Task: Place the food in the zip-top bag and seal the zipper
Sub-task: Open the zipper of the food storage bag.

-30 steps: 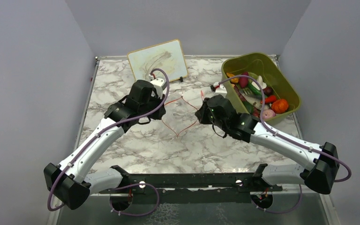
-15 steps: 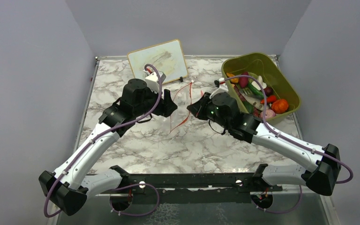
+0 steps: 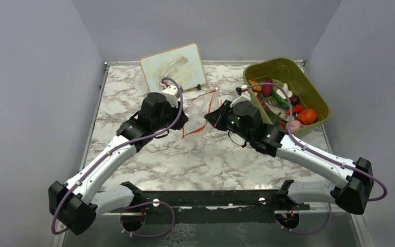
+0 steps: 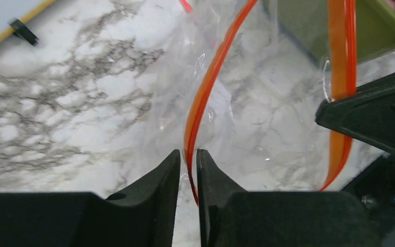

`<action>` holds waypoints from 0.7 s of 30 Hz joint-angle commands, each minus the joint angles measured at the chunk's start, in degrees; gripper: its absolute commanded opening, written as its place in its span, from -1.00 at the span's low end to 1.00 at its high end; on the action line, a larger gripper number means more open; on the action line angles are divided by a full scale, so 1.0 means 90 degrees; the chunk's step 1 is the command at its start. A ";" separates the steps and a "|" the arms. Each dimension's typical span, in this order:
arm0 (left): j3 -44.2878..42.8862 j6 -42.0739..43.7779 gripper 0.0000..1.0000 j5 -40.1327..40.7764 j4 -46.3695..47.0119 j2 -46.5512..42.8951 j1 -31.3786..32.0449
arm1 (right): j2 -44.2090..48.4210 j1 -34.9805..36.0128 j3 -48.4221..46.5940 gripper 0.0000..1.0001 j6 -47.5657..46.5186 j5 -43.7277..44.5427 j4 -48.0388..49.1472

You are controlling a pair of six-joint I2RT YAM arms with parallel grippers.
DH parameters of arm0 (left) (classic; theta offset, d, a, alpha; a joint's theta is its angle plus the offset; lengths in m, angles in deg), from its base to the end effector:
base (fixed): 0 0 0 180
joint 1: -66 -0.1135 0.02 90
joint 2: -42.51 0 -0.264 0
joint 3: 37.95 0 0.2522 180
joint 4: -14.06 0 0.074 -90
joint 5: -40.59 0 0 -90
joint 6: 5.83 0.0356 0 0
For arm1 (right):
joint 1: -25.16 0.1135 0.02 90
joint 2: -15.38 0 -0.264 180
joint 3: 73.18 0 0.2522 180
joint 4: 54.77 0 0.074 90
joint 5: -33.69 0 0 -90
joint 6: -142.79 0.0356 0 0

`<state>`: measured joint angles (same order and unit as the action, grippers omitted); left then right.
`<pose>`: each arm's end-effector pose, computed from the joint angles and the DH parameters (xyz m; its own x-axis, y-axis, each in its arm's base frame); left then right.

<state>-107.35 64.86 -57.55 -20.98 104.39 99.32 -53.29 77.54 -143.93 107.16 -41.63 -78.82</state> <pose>0.1999 -0.1374 0.3289 -0.5789 -0.0112 -0.8153 0.4845 0.7995 -0.3550 0.1760 0.2136 0.3280 -0.6392 0.4586 -0.6173 -0.1772 0.6933 0.6985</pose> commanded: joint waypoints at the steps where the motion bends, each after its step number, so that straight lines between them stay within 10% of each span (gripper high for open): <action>1: -0.0118 0.0583 -0.86 0.1363 0.0173 -0.0300 -0.0021 | -0.0048 -0.0049 -0.0127 -0.97 0.0032 0.0457 -0.0371; 11: -0.0337 0.1442 -1.00 0.3193 -0.0547 -0.0441 -0.0021 | 0.0489 -0.0049 0.0725 -0.97 0.0010 0.1013 -0.0652; 21: -0.0527 0.0191 -0.06 -0.0272 -0.0135 -0.0673 -0.0021 | 0.0419 -0.0049 0.1021 -0.97 -0.0638 -0.0303 0.1059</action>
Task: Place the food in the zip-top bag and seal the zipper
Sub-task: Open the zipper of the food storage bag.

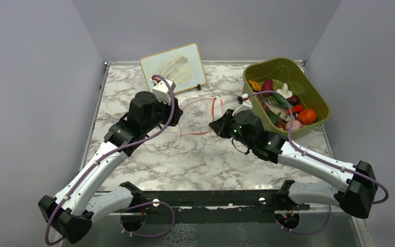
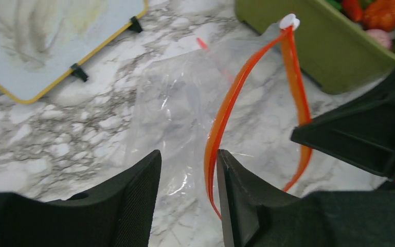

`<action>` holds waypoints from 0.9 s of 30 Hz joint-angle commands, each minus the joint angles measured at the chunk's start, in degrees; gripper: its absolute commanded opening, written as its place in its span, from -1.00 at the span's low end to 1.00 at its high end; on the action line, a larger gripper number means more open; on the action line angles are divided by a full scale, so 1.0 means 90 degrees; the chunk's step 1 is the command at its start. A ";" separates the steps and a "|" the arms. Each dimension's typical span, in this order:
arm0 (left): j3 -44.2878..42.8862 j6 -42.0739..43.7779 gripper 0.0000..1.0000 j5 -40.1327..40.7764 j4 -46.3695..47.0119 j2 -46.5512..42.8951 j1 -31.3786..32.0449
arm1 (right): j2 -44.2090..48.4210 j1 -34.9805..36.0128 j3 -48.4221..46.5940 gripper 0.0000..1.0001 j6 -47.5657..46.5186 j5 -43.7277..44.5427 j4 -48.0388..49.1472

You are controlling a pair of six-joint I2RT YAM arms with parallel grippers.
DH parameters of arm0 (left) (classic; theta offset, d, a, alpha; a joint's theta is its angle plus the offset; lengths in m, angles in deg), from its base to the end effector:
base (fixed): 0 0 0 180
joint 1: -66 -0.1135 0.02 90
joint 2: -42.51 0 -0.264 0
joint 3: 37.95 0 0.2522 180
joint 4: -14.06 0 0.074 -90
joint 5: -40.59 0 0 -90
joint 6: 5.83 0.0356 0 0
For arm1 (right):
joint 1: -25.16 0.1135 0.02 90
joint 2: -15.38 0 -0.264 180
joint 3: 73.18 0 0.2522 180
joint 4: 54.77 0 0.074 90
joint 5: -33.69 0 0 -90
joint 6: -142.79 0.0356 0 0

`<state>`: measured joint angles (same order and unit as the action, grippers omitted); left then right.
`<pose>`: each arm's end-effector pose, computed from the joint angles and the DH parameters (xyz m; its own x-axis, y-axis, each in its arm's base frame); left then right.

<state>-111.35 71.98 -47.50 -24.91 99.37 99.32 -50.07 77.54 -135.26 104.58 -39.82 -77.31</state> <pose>0.1834 -0.1192 0.3645 -0.4221 0.0249 -0.9062 0.4441 0.8771 -0.1827 0.1663 0.1992 0.2916 -0.6393 0.4047 -0.6538 -0.1638 0.7591 0.6300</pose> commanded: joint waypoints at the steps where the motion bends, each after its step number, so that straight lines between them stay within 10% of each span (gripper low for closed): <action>1: -0.0012 -0.0704 -0.01 -0.1472 0.0382 -0.0103 -0.0019 | 0.0060 -0.0049 0.0069 -0.97 -0.0387 -0.0640 0.0998; 27: 0.0863 -0.0052 0.09 -0.1229 0.0736 0.0016 -0.0021 | -0.0003 -0.0048 0.0112 -0.97 -0.0876 -0.1872 0.0995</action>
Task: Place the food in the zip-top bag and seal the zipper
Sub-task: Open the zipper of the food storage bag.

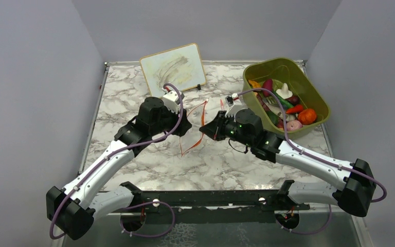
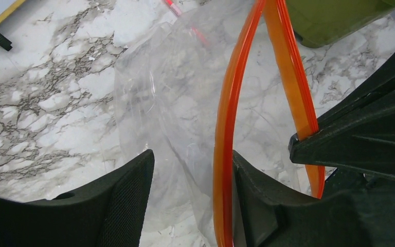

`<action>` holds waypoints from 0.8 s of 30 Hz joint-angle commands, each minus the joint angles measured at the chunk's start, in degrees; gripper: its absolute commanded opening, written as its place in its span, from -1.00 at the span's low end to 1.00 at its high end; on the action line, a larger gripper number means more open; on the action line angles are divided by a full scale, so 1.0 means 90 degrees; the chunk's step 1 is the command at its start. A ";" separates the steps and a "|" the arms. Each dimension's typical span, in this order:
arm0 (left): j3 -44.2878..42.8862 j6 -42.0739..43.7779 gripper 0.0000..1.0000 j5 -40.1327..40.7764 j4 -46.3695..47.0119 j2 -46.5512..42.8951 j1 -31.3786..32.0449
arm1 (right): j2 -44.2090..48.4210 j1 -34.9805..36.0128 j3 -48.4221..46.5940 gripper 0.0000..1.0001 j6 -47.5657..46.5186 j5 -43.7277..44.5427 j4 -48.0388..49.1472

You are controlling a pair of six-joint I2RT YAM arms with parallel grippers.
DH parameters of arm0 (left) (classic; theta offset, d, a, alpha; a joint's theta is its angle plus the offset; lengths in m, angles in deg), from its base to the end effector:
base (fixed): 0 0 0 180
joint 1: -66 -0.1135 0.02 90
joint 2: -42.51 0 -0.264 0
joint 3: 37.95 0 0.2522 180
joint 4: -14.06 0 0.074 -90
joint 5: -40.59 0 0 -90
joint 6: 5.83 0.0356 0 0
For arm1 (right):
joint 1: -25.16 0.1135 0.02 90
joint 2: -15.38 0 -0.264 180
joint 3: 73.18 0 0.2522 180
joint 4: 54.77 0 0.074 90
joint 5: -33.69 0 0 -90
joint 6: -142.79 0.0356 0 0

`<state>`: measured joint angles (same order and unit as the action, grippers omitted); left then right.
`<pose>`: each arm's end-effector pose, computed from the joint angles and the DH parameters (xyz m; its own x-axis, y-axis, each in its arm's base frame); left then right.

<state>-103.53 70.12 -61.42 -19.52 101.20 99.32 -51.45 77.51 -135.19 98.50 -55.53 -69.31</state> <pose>0.1885 -0.1328 0.3204 -0.5323 0.0657 -0.8440 0.5808 0.7537 -0.3076 0.1658 0.2141 0.2987 -0.7025 0.2612 -0.6620 -0.4024 0.6215 0.6722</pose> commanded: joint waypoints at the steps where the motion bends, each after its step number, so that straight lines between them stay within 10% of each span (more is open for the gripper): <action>1: -0.0007 0.0146 0.08 0.0364 0.0132 -0.0252 -0.0021 | 0.0149 -0.0046 0.0112 -0.97 -0.0218 -0.0112 0.0084; 10: 0.0072 0.0225 -0.97 0.0481 0.0150 -0.0583 -0.0021 | 0.0208 -0.0046 0.0263 -0.97 -0.0324 0.0090 -0.0083; 24: 0.0281 0.0798 -1.00 0.1741 0.0095 -0.1304 -0.0021 | 0.0015 -0.0046 0.0617 -0.97 -0.0651 0.0900 -0.0256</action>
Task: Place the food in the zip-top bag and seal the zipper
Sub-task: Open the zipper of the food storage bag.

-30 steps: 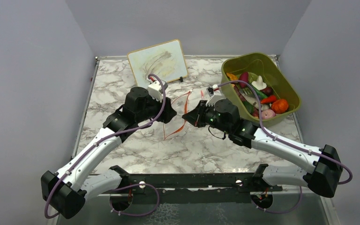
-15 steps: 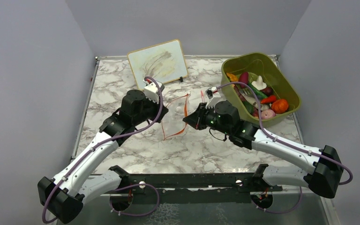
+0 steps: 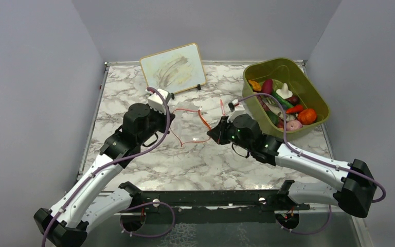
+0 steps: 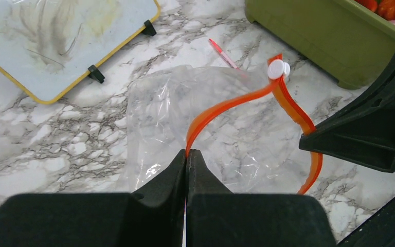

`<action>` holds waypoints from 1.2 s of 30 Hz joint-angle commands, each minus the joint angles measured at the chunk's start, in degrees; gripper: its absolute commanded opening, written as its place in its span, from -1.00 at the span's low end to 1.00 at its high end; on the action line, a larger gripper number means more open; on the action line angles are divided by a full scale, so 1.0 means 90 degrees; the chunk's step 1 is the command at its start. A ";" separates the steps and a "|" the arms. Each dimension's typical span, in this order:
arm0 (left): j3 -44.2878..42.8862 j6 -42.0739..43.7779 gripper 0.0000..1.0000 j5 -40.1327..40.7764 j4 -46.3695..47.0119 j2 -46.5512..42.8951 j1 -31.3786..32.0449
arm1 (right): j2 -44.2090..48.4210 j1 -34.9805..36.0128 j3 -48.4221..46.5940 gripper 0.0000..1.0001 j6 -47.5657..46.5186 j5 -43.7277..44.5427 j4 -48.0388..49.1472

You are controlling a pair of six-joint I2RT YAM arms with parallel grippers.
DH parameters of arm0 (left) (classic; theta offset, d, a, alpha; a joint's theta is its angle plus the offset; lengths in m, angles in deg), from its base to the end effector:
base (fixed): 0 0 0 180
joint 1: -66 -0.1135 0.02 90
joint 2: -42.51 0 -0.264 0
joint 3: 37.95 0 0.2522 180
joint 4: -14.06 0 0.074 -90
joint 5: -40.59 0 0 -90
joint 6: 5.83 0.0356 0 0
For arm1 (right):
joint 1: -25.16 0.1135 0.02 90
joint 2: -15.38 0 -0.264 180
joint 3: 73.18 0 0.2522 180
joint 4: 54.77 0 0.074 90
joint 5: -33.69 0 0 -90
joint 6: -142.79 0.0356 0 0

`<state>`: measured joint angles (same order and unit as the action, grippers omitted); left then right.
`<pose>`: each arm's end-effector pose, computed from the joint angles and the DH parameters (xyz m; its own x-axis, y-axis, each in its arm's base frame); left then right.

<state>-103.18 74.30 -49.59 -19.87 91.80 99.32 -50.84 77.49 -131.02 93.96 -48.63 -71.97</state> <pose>0.1625 -0.1070 0.3490 -0.3488 0.0242 -0.9369 0.4994 0.8507 -0.1640 0.1636 0.2042 0.2711 -0.6665 0.2042 -0.7170 -0.3613 0.7527 0.5503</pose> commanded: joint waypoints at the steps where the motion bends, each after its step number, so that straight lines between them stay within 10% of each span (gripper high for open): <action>1: 0.0366 0.0368 -1.00 0.0341 0.0235 -0.0290 -0.0016 | -0.0103 -0.0044 0.0168 -0.96 -0.0141 0.0072 0.0099; 8: 0.1098 0.0160 -1.00 -0.0346 0.0979 -0.0382 -0.0021 | -0.0565 -0.0044 -0.0186 -0.80 -0.0227 -0.0263 0.0123; 23: 0.1625 0.0316 -1.00 -0.0015 0.1339 -0.0437 -0.0021 | -0.1203 -0.0044 -0.2032 0.38 -0.1148 -0.0304 -0.1283; 36: 0.1623 0.0449 -1.00 -0.0282 0.1270 -0.0296 -0.0021 | -0.1270 -0.1440 -0.3350 0.52 -0.2710 0.0598 -0.2705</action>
<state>-88.75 77.75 -50.53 -9.59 89.51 99.32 -61.35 69.10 -157.37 75.75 -47.12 -90.75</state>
